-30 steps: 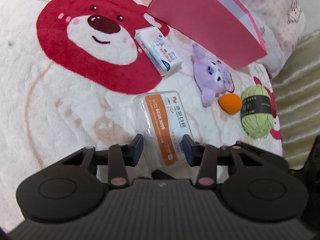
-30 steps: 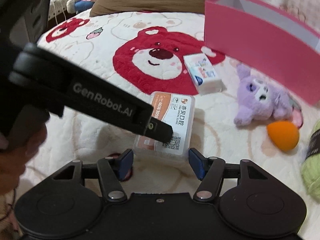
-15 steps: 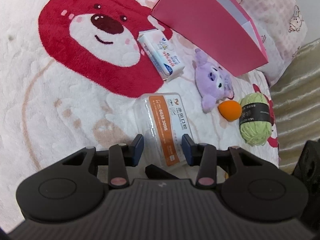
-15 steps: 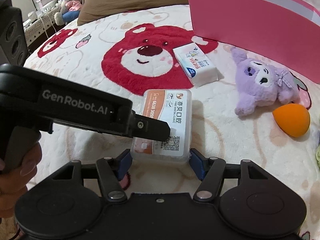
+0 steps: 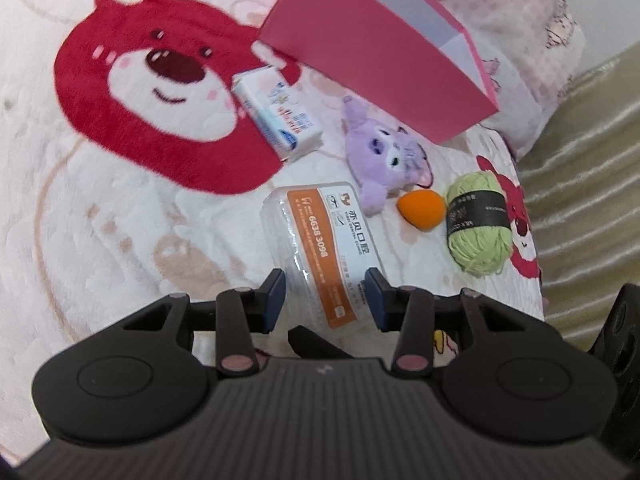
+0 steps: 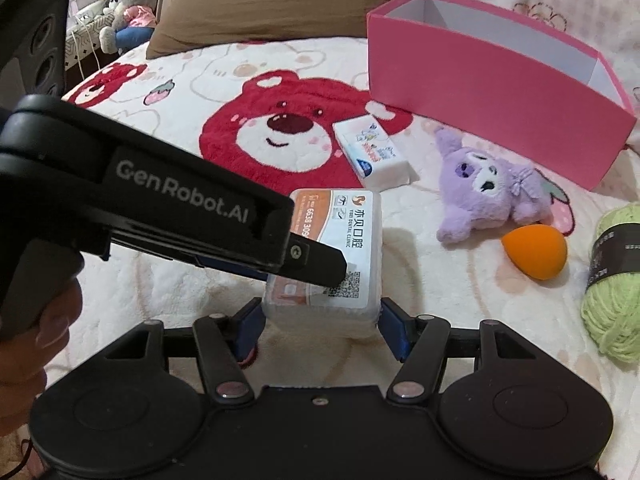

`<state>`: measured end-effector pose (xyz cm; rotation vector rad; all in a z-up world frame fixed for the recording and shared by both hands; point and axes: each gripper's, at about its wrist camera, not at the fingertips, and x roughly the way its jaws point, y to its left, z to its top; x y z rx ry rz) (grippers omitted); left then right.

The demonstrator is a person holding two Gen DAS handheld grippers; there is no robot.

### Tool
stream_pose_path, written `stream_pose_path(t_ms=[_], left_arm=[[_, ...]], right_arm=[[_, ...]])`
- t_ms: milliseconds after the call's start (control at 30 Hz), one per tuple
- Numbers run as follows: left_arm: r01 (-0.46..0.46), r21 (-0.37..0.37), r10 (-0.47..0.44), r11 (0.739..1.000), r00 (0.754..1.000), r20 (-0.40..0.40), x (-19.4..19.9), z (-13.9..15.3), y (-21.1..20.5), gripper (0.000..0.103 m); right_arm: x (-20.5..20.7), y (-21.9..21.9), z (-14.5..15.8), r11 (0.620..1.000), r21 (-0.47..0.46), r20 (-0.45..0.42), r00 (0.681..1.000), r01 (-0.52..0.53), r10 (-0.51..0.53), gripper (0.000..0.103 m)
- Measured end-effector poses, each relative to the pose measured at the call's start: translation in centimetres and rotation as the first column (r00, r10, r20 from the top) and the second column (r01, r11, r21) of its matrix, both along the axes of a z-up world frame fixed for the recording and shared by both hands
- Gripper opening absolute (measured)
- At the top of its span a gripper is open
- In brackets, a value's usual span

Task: Organize objects
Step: 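Close the left gripper on the clear orange-labelled box and lift it, then carry the clear box with the left gripper into the pink box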

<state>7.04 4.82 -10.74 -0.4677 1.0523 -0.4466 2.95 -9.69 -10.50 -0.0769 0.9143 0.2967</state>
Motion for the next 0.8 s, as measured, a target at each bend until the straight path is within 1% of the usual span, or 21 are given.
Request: stream_pose_path(t_ms=[167, 333, 533, 733, 800], left_arm=[[0.045, 0.055, -0.047, 0.997, 0.998, 0.034, -0.7, 1.5, -1.2, 0.042], [0.076, 0.080, -0.081, 0.994, 0.995, 0.057, -1.4, 2.9, -2.3, 0.042], [0.095, 0.120, -0.104, 0.988, 0.992, 0.076, -1.8, 5.0, -3.6, 0.042], [0.100, 0.146, -0.114, 0.984, 0.989, 0.089, -1.7, 7.2, -4.4, 0.042], [0.096, 0.152, -0.113, 0.984, 0.988, 0.102, -1.6, 8.0, -4.8, 0.042]], right_arm=[[-0.9, -0.7, 0.9, 1.000, 0.021, 0.021, 1.000, 0.011, -0.012, 0.066], [-1.8, -1.4, 1.7, 0.999, 0.038, 0.032, 0.999, 0.025, -0.026, 0.066], [-2.3, -2.5, 3.1, 0.997, 0.062, 0.043, 0.998, 0.039, -0.042, 0.066], [-2.5, -3.1, 4.7, 0.998, 0.059, 0.067, 0.997, 0.022, -0.026, 0.066], [-2.3, -3.3, 5.3, 0.999, 0.044, 0.078, 0.997, 0.006, -0.010, 0.066]])
